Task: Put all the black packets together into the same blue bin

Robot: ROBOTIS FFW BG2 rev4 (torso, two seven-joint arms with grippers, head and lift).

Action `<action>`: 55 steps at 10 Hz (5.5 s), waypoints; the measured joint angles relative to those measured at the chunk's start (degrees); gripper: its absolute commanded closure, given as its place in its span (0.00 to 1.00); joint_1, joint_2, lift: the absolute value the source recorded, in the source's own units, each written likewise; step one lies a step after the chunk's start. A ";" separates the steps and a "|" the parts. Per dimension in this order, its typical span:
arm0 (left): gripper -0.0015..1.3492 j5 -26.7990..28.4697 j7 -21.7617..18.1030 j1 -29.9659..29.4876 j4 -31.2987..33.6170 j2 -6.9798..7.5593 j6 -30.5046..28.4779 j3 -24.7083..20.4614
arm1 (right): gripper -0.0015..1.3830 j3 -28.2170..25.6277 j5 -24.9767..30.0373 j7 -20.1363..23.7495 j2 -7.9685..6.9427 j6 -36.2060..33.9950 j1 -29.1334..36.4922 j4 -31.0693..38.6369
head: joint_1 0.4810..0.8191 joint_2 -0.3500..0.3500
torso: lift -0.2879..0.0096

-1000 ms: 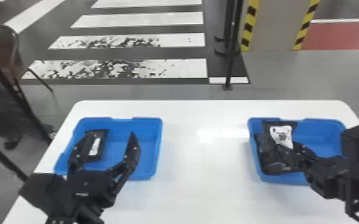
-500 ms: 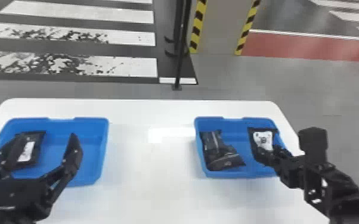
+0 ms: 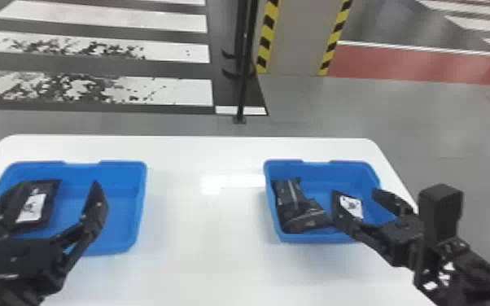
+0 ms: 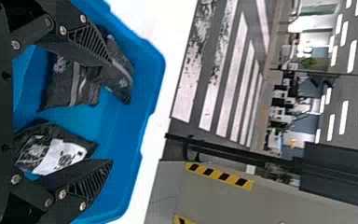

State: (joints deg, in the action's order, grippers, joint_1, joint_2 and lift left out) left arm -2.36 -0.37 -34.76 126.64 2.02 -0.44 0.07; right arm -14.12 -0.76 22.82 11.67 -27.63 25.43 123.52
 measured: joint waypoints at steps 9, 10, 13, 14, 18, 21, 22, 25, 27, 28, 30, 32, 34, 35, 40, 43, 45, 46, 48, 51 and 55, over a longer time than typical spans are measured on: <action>0.15 12.11 -2.71 20.73 -12.94 0.70 -27.97 -5.52 | 0.08 0.77 -5.74 1.80 -0.59 -0.84 10.49 12.44 | 0.63 0.58 | 0.60; 0.15 13.75 -3.34 23.28 -15.12 0.81 -31.22 -6.78 | 0.08 0.93 -5.78 1.96 -0.52 -0.72 10.14 12.12 | 0.63 0.62 | 0.60; 0.16 14.00 -5.41 28.29 -20.55 0.83 -39.11 -10.39 | 0.08 1.10 -5.97 2.08 -0.50 -0.25 9.96 11.74 | 0.63 0.70 | 0.60; 0.16 13.30 -5.97 29.35 -21.81 0.97 -40.85 -10.66 | 0.08 1.25 -5.99 2.21 -0.47 -0.16 9.84 11.51 | 0.63 0.71 | 0.60; 0.21 12.65 -7.64 31.94 -26.93 1.74 -41.57 -10.27 | 0.08 2.22 -6.28 2.57 -0.17 0.38 9.26 10.65 | 0.63 0.71 | 0.60; 0.21 12.97 -7.63 34.45 -31.87 2.11 -41.65 -10.49 | 0.08 2.65 -6.63 2.82 -0.11 1.12 8.96 10.15 | 0.63 0.72 | 0.60; 0.21 12.84 -7.82 35.33 -33.47 2.40 -42.05 -10.56 | 0.09 2.75 -6.73 2.87 -0.08 1.39 8.89 10.04 | 0.63 0.73 | 0.60; 0.21 12.73 -7.96 37.85 -36.80 3.06 -42.08 -10.96 | 0.09 3.15 -7.02 3.07 -0.07 2.01 8.68 9.64 | 0.63 0.75 | 0.60; 0.21 12.92 -7.90 38.98 -38.53 3.27 -42.22 -11.35 | 0.09 3.37 -7.14 3.27 0.01 2.37 8.49 9.34 | 0.63 0.76 | 0.60; 0.21 13.24 -7.90 39.19 -38.97 3.32 -42.42 -11.37 | 0.09 3.38 -7.25 3.31 0.02 2.53 8.46 9.19 | 0.63 0.77 | 0.60; 0.27 13.88 -7.46 39.74 -39.90 3.42 -43.21 -11.37 | 0.09 3.48 -7.38 3.49 0.02 2.90 8.33 8.86 | 0.63 0.78 | 0.60; 0.90 14.61 -6.59 40.32 -40.42 3.50 -45.36 -10.86 | 0.09 3.56 -7.56 3.81 0.03 3.40 8.12 8.34 | 0.63 0.79 | 0.60; 0.90 15.45 -6.06 40.40 -40.47 3.51 -45.57 -9.74 | 0.09 3.60 -7.75 4.12 0.07 3.64 8.03 7.91 | 0.63 0.78 | 0.60; 0.90 15.97 -6.03 40.32 -40.49 3.50 -45.09 -9.20 | 0.09 3.59 -7.91 4.26 0.11 3.94 8.01 7.70 | 0.63 0.78 | 0.60; 0.90 13.45 -6.05 33.72 -30.14 1.78 -42.38 -10.35 | 0.09 3.49 -8.22 4.51 0.26 4.68 7.97 7.37 | 0.63 0.76 | 0.60; 0.90 9.30 -6.05 23.79 -15.44 -0.67 -39.09 -11.72 | 0.09 3.54 -10.02 4.55 0.37 4.89 6.51 7.45 | 0.63 0.73 | 0.60; 0.90 5.09 -6.54 18.26 -10.41 -1.01 -32.89 -9.56 | 0.09 5.02 -14.04 4.95 0.83 3.30 3.01 7.16 | 0.63 0.70 | 0.60; 0.90 4.12 -6.59 16.67 -9.63 -0.66 -29.15 -7.10 | 0.09 6.38 -16.80 4.95 1.17 2.60 1.17 7.16 | 0.63 0.69 | 0.60; 0.90 0.22 -6.81 15.46 -9.44 0.55 -25.16 -1.25 | 0.09 8.80 -21.63 4.84 1.55 1.12 -2.74 7.04 | 0.63 0.63 | 0.60; 0.90 -4.43 -7.31 16.45 -9.43 3.32 -22.52 9.49 | 0.09 12.42 -24.36 4.62 2.14 0.85 -9.50 4.33 | 0.63 0.48 | 0.60; 0.90 -9.21 -7.90 17.89 -7.67 5.78 -19.83 17.05 | 0.09 14.79 -24.90 4.42 2.31 2.13 -13.33 0.50 | 0.63 0.37 | 0.60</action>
State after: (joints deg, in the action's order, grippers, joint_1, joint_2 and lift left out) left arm -11.57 -8.27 -16.87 118.97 7.81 -20.28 17.12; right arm 0.67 -25.66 27.25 13.97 -25.50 12.10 124.01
